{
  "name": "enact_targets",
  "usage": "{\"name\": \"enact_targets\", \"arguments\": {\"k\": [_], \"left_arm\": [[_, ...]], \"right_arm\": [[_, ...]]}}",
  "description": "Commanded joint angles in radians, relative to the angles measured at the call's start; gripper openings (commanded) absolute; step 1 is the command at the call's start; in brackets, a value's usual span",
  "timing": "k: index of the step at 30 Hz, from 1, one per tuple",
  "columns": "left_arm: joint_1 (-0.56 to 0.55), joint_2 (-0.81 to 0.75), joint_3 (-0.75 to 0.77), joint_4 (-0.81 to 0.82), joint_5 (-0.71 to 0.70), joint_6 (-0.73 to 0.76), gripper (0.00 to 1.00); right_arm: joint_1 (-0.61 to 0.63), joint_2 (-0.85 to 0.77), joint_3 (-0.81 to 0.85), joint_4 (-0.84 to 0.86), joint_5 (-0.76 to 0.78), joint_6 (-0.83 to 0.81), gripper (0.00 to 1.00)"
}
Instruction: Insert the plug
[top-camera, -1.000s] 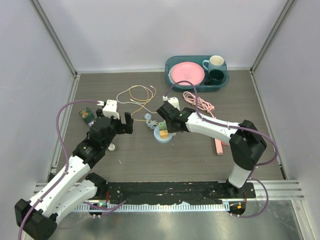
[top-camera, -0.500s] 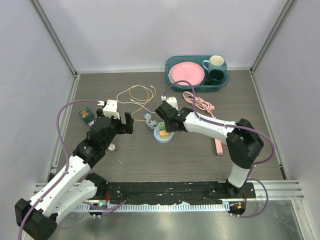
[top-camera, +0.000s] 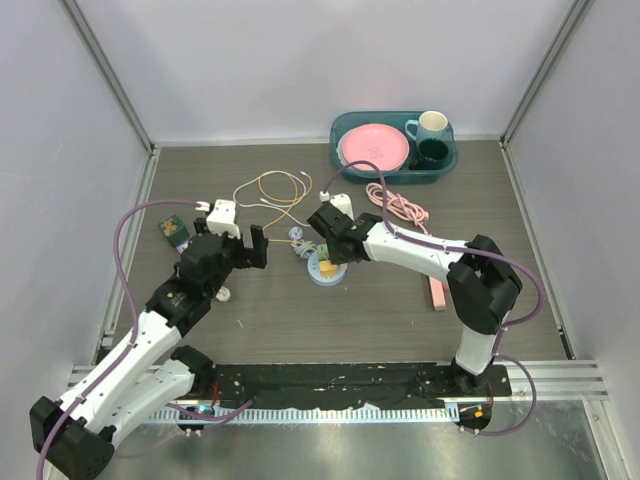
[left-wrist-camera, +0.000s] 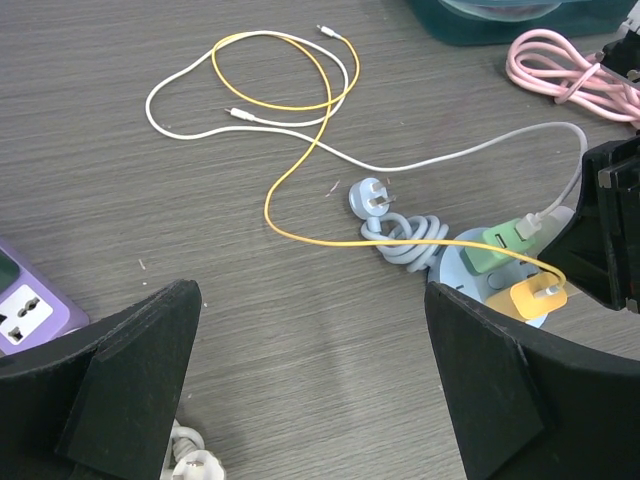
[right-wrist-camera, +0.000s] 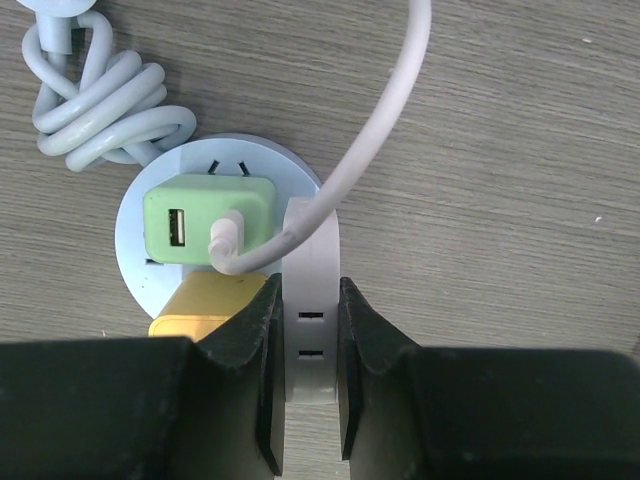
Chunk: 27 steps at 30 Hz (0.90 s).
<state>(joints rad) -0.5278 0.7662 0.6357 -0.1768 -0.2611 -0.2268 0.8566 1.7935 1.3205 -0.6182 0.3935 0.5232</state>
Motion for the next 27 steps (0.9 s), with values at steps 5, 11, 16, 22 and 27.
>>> {"name": "enact_targets", "arguments": {"k": [5,11,16,22,27], "left_arm": [[0.005,-0.001,-0.005,0.04,0.017,0.003,0.98],[0.005,-0.004,-0.004,0.04,0.02,0.0,0.98],[0.005,-0.008,-0.007,0.042,0.026,-0.003,0.98],[0.005,-0.001,-0.01,0.051,0.062,-0.032,0.97],[-0.001,0.042,-0.025,0.091,0.155,-0.146,0.89]], "right_arm": [[0.012,0.036,0.019,0.04,-0.048,0.001,0.01],[0.004,0.049,-0.032,0.069,-0.099,0.009,0.01],[0.002,0.066,-0.066,0.097,-0.137,0.008,0.01],[0.002,0.089,-0.078,0.101,-0.159,-0.002,0.01],[0.002,0.066,-0.058,0.1,-0.157,-0.011,0.01]]}}
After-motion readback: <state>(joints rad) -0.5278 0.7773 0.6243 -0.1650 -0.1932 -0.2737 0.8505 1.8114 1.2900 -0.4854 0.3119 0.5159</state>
